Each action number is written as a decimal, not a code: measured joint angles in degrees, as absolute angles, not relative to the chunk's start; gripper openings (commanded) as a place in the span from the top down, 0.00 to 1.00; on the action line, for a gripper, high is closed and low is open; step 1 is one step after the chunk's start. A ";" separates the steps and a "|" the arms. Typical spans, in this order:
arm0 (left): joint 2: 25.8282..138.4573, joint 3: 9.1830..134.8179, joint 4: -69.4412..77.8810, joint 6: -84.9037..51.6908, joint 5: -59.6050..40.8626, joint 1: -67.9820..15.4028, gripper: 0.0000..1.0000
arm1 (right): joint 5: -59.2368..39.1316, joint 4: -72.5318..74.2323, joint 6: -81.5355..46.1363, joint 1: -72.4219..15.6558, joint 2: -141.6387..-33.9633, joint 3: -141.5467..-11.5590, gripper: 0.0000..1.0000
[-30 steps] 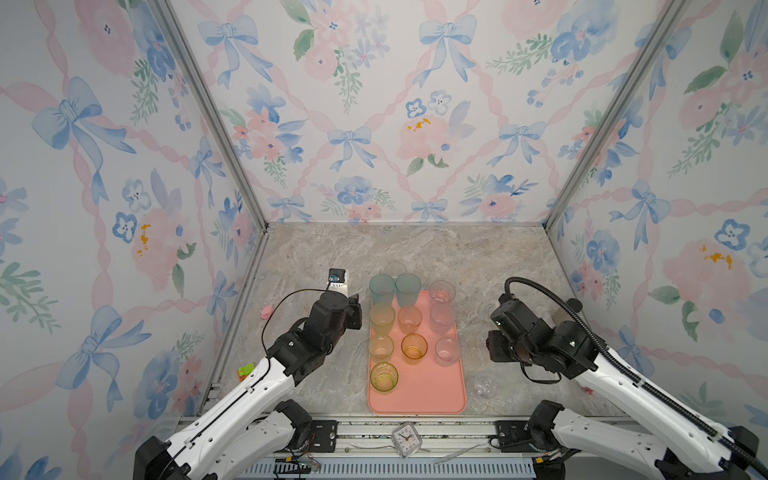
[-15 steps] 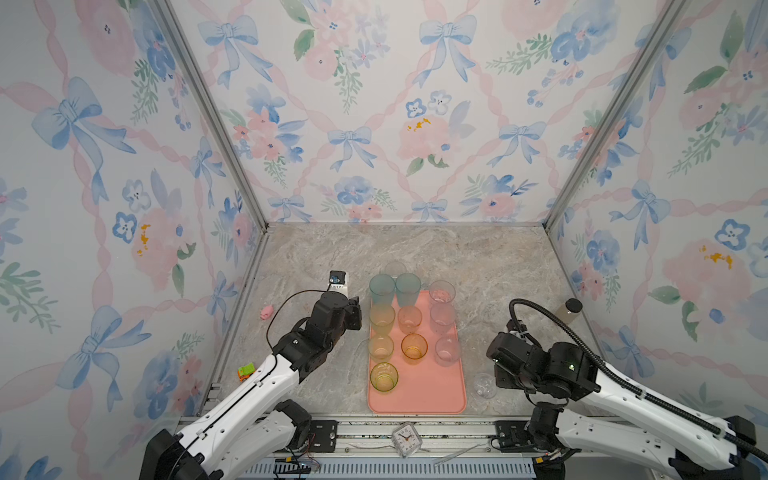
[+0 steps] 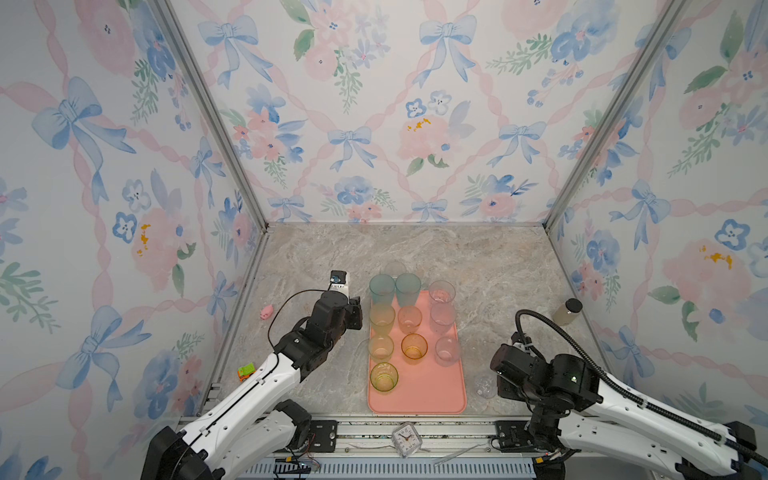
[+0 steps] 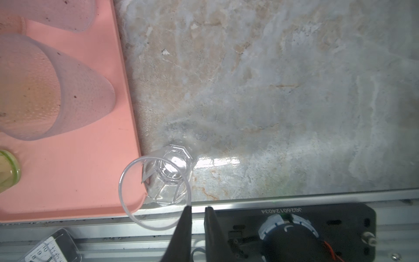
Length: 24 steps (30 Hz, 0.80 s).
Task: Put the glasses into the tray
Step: 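Lower the right gripper onto the small clear faceted glass and close on it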
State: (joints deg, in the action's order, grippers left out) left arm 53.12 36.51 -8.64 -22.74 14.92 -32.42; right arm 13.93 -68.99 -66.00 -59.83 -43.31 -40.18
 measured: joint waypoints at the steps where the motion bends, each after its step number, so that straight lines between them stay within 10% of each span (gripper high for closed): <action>1: 53.12 36.51 -8.62 -22.74 14.92 -32.42 0.67 | 13.67 -68.69 -66.06 -59.86 -43.48 -40.01 0.84; 24: 53.74 35.53 -7.73 -22.74 14.06 -31.77 0.67 | 11.77 -62.92 -67.09 -60.12 -45.91 -35.86 0.84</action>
